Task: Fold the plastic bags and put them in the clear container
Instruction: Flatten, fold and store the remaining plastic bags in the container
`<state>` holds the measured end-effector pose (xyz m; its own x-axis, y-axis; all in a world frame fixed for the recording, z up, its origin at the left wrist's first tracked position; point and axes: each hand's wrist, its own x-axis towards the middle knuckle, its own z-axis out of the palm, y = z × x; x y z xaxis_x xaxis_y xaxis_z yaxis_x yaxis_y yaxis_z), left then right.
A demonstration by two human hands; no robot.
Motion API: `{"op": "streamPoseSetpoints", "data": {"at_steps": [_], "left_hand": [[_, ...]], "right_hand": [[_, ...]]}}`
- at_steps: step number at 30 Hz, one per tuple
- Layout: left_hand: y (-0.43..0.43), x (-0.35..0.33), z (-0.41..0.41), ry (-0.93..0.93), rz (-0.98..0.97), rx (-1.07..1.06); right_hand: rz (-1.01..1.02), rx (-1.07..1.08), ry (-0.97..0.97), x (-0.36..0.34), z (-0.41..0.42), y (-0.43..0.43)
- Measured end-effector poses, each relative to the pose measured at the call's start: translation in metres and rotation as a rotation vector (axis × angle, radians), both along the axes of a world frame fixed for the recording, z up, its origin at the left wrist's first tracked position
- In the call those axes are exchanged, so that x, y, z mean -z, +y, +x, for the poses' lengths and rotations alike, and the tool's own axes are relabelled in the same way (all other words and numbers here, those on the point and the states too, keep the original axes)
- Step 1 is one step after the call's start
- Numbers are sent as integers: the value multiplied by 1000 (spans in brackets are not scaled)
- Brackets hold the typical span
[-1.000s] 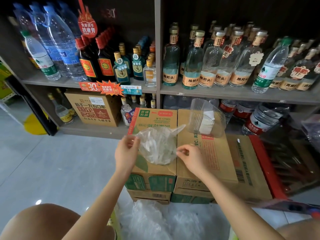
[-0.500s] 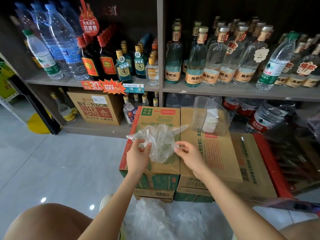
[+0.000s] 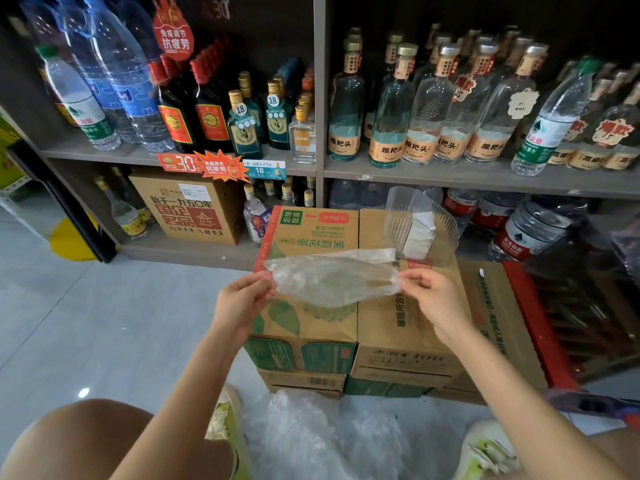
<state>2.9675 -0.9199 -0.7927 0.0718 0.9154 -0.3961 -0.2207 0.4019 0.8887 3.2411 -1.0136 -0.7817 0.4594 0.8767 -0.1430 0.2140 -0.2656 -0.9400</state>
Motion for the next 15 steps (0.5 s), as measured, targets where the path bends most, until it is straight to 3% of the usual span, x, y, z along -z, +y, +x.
{"op": "streamPoseSetpoints", "data": {"at_steps": [2, 7, 10, 13, 15], "left_hand": [[-1, -3, -13, 29, 24, 56], [-22, -5, -22, 340, 165, 252], [-36, 6, -25, 566, 221, 354], [-44, 15, -24, 823, 282, 431], [-45, 17, -20, 807, 236, 354]], "right_hand": [[9, 44, -34, -1, 15, -7], [11, 21, -75, 5, 20, -22], [-130, -77, -90, 11, 18, -35], [-263, -127, -217, 16, 16, -44], [-244, -83, -443, 12, 9, -46]]}}
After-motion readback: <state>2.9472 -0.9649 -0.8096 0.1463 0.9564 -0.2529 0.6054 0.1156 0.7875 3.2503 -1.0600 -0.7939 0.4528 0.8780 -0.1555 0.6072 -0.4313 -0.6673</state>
